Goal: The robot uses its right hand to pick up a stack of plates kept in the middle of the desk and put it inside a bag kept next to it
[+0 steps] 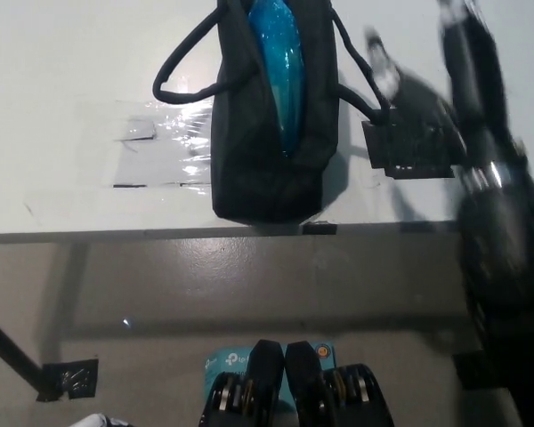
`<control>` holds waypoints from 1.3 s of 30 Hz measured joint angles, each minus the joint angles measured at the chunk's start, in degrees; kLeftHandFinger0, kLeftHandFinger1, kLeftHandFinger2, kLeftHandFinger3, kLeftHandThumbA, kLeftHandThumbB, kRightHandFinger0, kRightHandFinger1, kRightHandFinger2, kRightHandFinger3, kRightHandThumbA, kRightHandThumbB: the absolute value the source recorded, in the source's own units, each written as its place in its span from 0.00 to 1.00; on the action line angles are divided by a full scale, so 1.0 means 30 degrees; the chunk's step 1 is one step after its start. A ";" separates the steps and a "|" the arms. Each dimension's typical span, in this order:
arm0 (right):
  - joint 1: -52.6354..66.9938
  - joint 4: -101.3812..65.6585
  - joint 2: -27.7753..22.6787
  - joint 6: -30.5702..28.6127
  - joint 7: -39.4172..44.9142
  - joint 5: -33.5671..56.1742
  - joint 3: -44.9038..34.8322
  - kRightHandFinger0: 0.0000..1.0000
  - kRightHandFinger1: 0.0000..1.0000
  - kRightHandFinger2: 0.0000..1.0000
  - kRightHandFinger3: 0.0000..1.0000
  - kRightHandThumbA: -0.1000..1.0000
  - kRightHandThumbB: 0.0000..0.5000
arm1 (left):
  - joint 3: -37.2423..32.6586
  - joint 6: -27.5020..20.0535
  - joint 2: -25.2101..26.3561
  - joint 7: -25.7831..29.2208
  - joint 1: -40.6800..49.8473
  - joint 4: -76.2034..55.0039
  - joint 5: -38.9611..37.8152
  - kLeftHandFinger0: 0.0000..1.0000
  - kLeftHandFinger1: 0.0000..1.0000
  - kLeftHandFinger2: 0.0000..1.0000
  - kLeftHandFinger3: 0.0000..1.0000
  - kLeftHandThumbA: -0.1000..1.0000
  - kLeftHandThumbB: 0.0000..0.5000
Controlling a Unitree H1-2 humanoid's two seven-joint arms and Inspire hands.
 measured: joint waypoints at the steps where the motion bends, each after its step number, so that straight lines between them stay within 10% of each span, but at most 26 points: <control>1: 0.0527 -0.0214 -0.0083 -0.0021 0.0047 0.0110 -0.0068 1.00 1.00 1.00 1.00 0.60 0.44 | 0.0022 0.0002 0.0000 0.0000 0.0011 0.0000 -0.0001 0.76 0.76 0.86 0.96 0.34 0.00; 12: 1.0732 -0.0911 -0.1613 -0.3064 0.0253 0.2283 -0.1210 1.00 1.00 1.00 1.00 0.54 0.48 | 0.0454 -0.0007 -0.0001 -0.0002 0.0006 0.0051 -0.0102 0.78 0.76 0.86 1.00 0.37 0.00; 21: 1.2075 0.3143 -0.1389 -0.5788 0.0010 0.2937 -0.1323 1.00 1.00 1.00 1.00 0.40 0.49 | 0.0460 -0.0016 -0.0002 -0.0002 0.0014 0.0078 -0.0143 0.75 0.75 0.87 1.00 0.36 0.00; 39: 1.2758 0.8261 -0.0694 -1.1173 -0.1922 0.2579 -0.1843 0.87 1.00 1.00 1.00 0.46 0.50 | 0.1483 -0.0005 -0.0077 0.0004 0.0274 -0.0051 -0.0528 0.76 0.73 0.85 0.93 0.32 0.00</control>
